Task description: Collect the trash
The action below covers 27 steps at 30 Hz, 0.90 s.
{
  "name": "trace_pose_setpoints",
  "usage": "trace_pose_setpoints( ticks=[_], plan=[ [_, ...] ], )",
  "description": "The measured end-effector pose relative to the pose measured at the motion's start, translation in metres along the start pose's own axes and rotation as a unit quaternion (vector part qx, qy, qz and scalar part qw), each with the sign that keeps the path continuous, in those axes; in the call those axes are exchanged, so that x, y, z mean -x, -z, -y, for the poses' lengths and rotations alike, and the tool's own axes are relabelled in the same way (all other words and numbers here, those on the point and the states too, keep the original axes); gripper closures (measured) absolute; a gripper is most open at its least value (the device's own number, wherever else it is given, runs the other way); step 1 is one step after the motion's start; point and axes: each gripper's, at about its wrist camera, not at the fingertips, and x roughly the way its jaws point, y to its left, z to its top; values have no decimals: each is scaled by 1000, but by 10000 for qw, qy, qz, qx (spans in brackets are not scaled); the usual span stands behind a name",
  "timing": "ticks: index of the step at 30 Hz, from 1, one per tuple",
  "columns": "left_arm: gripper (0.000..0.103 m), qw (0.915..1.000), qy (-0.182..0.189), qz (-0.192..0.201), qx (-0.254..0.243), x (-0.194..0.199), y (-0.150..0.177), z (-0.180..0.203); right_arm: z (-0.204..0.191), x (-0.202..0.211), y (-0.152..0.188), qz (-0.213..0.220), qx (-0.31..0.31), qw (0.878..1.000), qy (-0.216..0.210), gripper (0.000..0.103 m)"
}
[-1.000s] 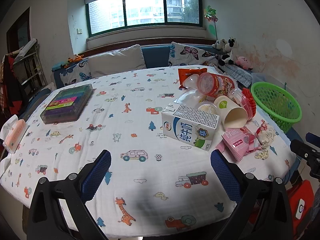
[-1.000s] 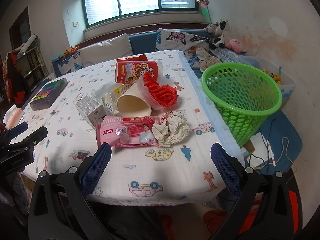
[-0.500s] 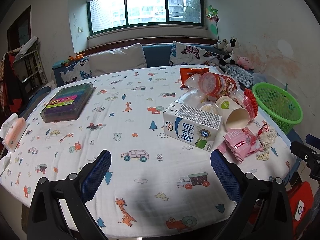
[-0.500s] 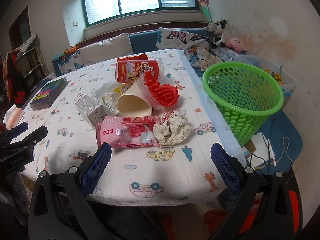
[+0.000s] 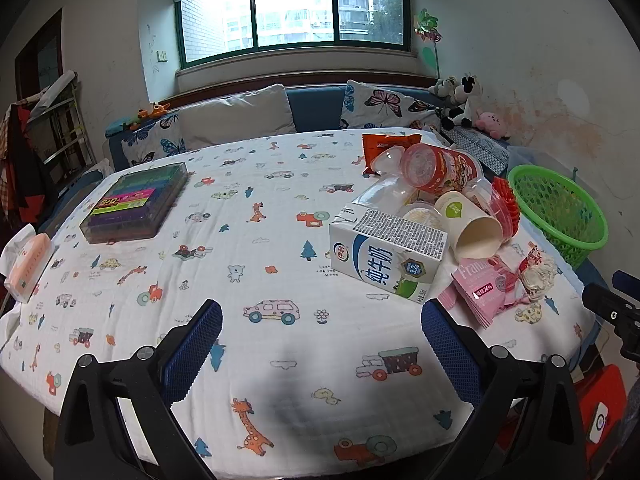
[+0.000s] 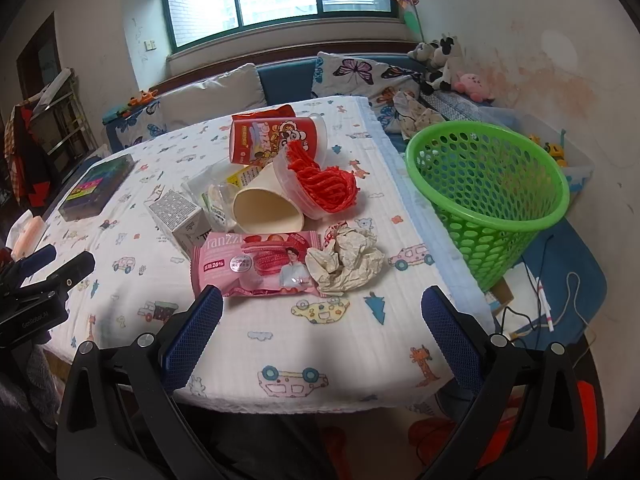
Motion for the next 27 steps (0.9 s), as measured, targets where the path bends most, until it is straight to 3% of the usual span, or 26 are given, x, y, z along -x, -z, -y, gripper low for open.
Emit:
trace_pose_setpoints(
  ticks=[27],
  plan=[
    [6,9999,-6,-140,0,-16,-6,-2,1,-16,-10,-53,96,9999,-103,4]
  ],
)
